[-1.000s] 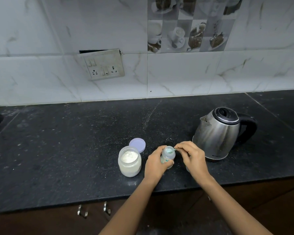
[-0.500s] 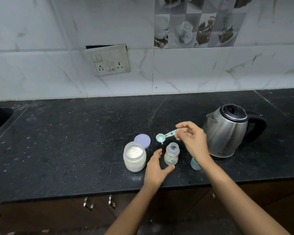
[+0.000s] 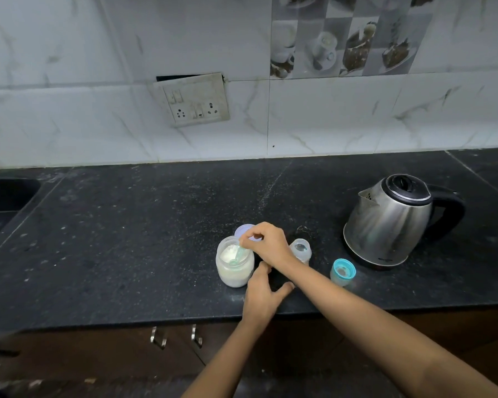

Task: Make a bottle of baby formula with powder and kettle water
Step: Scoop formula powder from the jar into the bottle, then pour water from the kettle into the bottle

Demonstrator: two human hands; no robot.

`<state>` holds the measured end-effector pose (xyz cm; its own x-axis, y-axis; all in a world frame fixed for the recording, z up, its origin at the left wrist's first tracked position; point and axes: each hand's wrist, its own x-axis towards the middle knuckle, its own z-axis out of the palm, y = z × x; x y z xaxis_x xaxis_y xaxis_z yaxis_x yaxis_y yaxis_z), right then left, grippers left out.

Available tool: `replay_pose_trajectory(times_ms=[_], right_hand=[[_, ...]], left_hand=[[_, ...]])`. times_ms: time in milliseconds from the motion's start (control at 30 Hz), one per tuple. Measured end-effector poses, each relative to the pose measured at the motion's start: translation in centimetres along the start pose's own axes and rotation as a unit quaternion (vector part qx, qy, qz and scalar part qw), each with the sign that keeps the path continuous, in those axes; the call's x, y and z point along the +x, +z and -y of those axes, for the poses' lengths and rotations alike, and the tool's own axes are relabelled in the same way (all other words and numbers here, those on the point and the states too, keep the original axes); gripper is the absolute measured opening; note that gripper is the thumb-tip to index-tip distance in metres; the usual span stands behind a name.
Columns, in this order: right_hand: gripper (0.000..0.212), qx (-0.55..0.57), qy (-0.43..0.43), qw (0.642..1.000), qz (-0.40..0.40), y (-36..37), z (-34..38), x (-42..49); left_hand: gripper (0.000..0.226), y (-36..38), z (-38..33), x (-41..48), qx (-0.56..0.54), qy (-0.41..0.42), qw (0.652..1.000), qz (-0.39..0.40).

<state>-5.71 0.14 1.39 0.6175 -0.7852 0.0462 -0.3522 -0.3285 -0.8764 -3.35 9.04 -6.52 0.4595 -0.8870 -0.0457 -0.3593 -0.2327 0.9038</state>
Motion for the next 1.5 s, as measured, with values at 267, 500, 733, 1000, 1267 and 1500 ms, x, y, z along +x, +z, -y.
replay_pose_trajectory(times_ms=[267, 500, 733, 1000, 1267, 1500], right_hand=[[0.009, 0.041, -0.053, 0.99, -0.127, -6.7, -0.7, -1.7], [0.019, -0.118, -0.184, 0.924, -0.315, -17.9, -2.8, -4.2], [0.035, -0.22, -0.099, 0.876, -0.418, -28.2, -8.4, -4.8], [0.022, -0.004, 0.022, 0.958, -0.287, -32.9, -13.1, -3.8], [0.044, 0.024, -0.001, 0.945, -0.325, -32.3, -13.8, -2.7], [0.039, -0.015, -0.021, 0.955, -0.295, -31.7, -11.2, -1.7]], left_hand=[[0.076, 0.8, -1.1, 1.5, 0.018, 0.006, 1.0, 0.006], [0.077, 2.1, -2.5, 3.1, 0.001, 0.008, 1.0, 0.008], [0.051, 3.0, -3.6, 3.3, -0.039, 0.017, 0.999, -0.027], [0.047, 4.0, -3.9, 4.1, -0.035, 0.012, 0.998, -0.054], [0.047, 4.5, -5.4, 5.4, -0.053, 0.019, 0.996, -0.063], [0.05, 4.2, -6.4, 7.3, -0.052, 0.025, 0.997, -0.042]])
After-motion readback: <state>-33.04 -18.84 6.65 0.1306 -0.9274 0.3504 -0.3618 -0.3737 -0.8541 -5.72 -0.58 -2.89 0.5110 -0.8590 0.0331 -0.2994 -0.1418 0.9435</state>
